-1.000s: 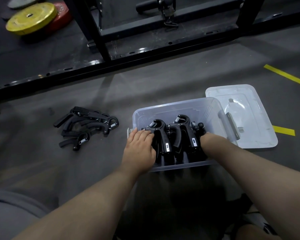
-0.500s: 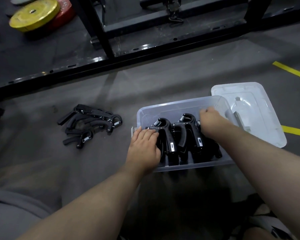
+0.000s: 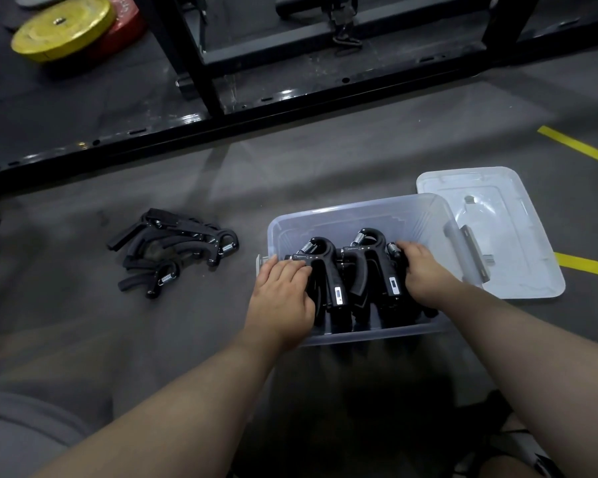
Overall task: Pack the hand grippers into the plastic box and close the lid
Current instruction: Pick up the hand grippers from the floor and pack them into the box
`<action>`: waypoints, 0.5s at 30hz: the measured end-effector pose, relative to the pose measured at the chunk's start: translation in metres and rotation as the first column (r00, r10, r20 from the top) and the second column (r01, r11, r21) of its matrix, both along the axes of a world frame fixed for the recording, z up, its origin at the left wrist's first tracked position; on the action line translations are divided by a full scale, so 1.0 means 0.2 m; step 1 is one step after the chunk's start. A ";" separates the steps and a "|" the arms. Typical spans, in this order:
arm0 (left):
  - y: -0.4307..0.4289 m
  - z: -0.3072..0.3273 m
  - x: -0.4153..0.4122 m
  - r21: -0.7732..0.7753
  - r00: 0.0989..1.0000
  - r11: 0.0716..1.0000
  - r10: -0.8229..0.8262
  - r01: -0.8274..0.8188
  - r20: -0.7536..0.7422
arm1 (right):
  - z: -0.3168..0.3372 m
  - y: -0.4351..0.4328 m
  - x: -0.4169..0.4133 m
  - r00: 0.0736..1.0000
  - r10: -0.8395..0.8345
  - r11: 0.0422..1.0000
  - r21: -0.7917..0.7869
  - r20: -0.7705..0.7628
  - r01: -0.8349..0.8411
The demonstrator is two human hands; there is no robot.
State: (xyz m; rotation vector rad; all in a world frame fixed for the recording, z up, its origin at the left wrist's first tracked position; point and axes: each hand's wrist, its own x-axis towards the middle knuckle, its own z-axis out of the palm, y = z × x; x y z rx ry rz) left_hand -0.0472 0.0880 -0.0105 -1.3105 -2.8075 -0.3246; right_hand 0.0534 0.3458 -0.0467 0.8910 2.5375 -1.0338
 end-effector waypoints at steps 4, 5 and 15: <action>0.00 0.00 0.00 0.012 1.000 1.000 0.006 -0.006 0.008 | 0.03 0.02 -0.03 0.998 -0.029 0.999 0.020 0.059 0.028; 0.00 0.00 0.00 0.013 1.000 1.000 0.008 -0.008 0.009 | 0.04 0.02 -0.03 0.997 -0.029 0.999 0.022 0.073 0.028; 0.00 0.00 0.00 -0.017 1.000 1.000 0.000 0.000 -0.002 | 0.01 -0.07 0.00 0.990 -0.132 0.988 0.080 0.040 0.129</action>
